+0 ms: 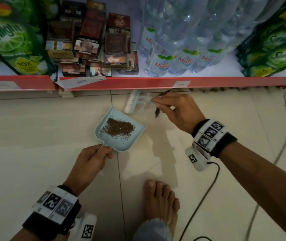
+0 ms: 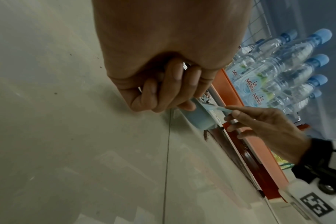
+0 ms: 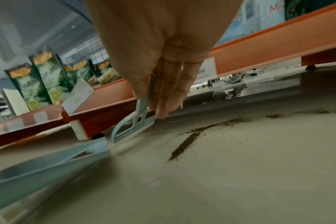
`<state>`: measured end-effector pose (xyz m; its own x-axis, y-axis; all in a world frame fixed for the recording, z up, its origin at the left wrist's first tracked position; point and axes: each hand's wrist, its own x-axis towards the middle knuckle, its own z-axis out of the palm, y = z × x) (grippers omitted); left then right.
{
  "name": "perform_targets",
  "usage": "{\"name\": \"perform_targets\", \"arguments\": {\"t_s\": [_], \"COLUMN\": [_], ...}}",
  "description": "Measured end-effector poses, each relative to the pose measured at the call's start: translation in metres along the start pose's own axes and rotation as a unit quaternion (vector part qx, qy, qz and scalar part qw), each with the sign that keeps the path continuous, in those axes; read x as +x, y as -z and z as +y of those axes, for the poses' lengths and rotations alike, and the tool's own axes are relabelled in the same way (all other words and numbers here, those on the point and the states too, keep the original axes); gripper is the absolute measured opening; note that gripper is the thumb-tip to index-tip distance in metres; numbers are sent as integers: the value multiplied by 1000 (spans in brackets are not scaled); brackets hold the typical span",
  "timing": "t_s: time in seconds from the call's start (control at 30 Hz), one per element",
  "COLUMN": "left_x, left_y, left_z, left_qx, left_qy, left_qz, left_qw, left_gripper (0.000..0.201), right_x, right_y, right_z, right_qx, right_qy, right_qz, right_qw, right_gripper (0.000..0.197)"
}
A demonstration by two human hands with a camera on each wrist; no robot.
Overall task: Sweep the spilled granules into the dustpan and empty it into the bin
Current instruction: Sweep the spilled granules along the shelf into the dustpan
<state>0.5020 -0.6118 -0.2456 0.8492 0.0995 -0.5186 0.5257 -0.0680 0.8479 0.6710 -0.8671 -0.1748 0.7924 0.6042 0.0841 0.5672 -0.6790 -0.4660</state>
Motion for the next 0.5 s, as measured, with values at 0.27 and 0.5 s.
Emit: {"name": "perform_targets", "arguments": {"t_s": [0.27,0.5], "left_x": [-8,4], "left_y": [10,2], "left_z": [-5,4], "left_qx": [-7,-3], "left_qy": [-9,-34], "left_qz": [10,-38], "left_qw": [1000,999], "left_gripper": [36,38], "right_x": [-36,-24], "right_y": [63,56], "right_z": [48,35], "right_qx": [-105,-8], "right_qy": [-30,-34], "right_qz": [-82,12], "right_qw": [991,999], "right_gripper": [19,21]}}
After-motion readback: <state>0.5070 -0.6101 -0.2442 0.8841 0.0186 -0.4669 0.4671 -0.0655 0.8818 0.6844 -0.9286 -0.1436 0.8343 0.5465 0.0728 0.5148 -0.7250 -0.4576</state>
